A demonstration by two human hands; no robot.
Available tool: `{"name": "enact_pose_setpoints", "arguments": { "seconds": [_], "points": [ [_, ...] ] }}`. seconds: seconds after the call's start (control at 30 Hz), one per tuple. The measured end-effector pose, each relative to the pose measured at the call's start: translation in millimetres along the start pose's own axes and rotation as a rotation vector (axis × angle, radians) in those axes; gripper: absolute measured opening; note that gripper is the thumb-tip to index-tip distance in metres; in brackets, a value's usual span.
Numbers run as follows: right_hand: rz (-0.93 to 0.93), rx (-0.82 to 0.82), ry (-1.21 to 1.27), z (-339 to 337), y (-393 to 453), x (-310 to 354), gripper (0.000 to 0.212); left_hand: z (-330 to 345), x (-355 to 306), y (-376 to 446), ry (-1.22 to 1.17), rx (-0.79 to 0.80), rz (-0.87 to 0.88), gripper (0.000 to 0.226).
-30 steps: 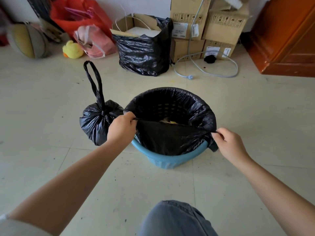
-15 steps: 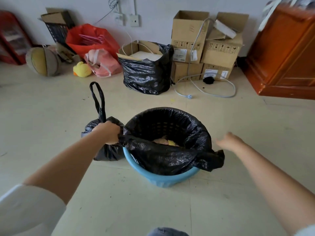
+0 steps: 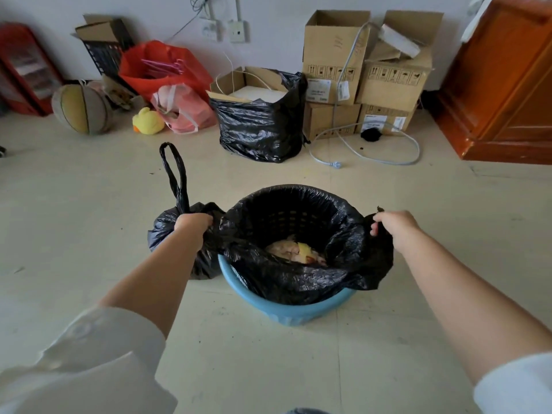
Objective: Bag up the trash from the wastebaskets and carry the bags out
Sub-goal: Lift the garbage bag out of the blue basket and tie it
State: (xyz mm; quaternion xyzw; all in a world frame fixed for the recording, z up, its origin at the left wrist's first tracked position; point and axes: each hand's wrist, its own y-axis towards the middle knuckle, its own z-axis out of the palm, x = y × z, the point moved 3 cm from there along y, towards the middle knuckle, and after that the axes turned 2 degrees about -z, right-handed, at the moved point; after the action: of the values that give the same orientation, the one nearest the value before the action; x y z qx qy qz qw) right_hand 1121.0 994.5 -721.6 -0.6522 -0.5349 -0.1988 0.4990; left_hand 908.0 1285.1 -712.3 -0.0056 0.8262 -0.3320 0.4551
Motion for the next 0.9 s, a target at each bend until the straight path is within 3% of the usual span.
{"name": "enact_pose_setpoints", "arguments": {
  "seconds": [0.07, 0.17, 0.27, 0.37, 0.57, 0.7, 0.9],
  "points": [
    [-0.017, 0.021, 0.027, 3, 2, 23, 0.026, 0, -19, -2, -0.039, -0.034, 0.083, 0.029],
    [-0.148, -0.008, -0.031, 4, -4, 62, 0.014, 14, -55, -12, -0.147, 0.093, 0.276, 0.029],
    [-0.453, -0.007, -0.072, 15, -23, 112, 0.026, 23, -87, -34, -0.236, 0.159, 0.431, 0.027],
    [-0.817, 0.004, -0.096, 30, -63, 166, 0.041, 17, -109, -53, -0.350, 0.116, 0.566, 0.026],
    [-1.232, -0.073, 0.064, 47, -142, 258, 0.039, -49, -151, -92, -0.729, 0.116, 0.755, 0.023],
    [-1.374, 0.015, 0.166, 55, -199, 323, 0.028, -111, -189, -127, -0.833, 0.097, 0.871, 0.017],
    [-1.398, 0.219, 0.341, 76, -289, 394, 0.024, -196, -225, -185, -0.832, 0.080, 1.026, 0.033]
  ]
}}
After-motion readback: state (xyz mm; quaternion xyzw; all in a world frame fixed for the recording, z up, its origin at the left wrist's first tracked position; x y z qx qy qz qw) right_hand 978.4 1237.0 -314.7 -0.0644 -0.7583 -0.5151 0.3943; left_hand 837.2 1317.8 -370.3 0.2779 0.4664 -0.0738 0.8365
